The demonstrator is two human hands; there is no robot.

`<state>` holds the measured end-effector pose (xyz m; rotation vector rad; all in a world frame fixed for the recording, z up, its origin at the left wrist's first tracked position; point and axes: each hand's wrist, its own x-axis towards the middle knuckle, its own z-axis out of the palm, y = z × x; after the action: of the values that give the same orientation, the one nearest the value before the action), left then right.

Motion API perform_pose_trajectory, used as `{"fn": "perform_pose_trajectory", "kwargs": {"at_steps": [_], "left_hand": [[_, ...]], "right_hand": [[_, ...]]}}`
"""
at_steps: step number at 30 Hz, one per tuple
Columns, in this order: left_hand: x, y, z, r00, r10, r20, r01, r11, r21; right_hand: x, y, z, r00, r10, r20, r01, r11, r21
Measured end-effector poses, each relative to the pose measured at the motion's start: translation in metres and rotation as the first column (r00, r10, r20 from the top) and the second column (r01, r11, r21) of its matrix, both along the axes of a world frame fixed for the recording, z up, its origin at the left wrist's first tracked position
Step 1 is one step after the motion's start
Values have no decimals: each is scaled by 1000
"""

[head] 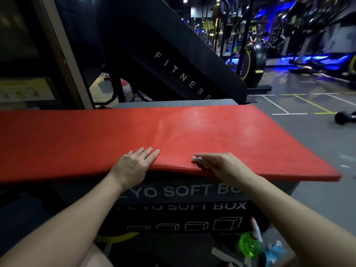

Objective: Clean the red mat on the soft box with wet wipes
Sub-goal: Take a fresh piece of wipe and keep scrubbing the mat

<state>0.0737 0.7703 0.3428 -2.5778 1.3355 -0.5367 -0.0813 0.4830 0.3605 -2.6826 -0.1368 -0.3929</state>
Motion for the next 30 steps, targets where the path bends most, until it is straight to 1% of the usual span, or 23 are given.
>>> {"fn": "perform_pose_trajectory", "kwargs": {"at_steps": [3,6,8,11,15,18,22,25,27,29,30], "left_hand": [[3,-4,13,1000,9,3,-9,999,-37],[1,-17,17,1000,21,-14,-22,997,-72],[-1,-27,17,1000,14,-7,-14,998,-56],[-3,-38,13,1000,2,-18,-2,1000,-25],[-10,-61,12,999,-37,4,37,999,-25],[-23,-94,12,995,-97,24,97,995,-28],[-43,-141,1,979,-200,-30,200,980,-20],[-57,-166,-11,965,-245,-88,244,969,-24],[-63,-175,-23,969,-221,-111,227,973,41],[-66,-180,-32,974,-173,-148,194,971,142],[-68,-182,-34,973,-148,-176,177,970,168]], "right_hand": [[-5,-3,-3,997,15,81,-19,999,44],[-11,-13,-5,998,50,35,-49,998,-31],[-11,-23,-11,994,54,90,-46,995,-84],[-8,-34,-13,981,41,190,-19,993,-115],[-17,-57,-2,977,29,211,-2,992,-124],[-34,-85,9,977,-65,204,91,988,-121],[-65,-120,17,962,-241,131,257,958,-127],[-83,-138,14,928,-372,-12,365,916,-167],[-88,-144,5,907,-397,-142,370,910,-184],[-90,-144,-8,901,-353,-252,321,933,-161],[-89,-144,-13,896,-344,-281,306,937,-169]]}}
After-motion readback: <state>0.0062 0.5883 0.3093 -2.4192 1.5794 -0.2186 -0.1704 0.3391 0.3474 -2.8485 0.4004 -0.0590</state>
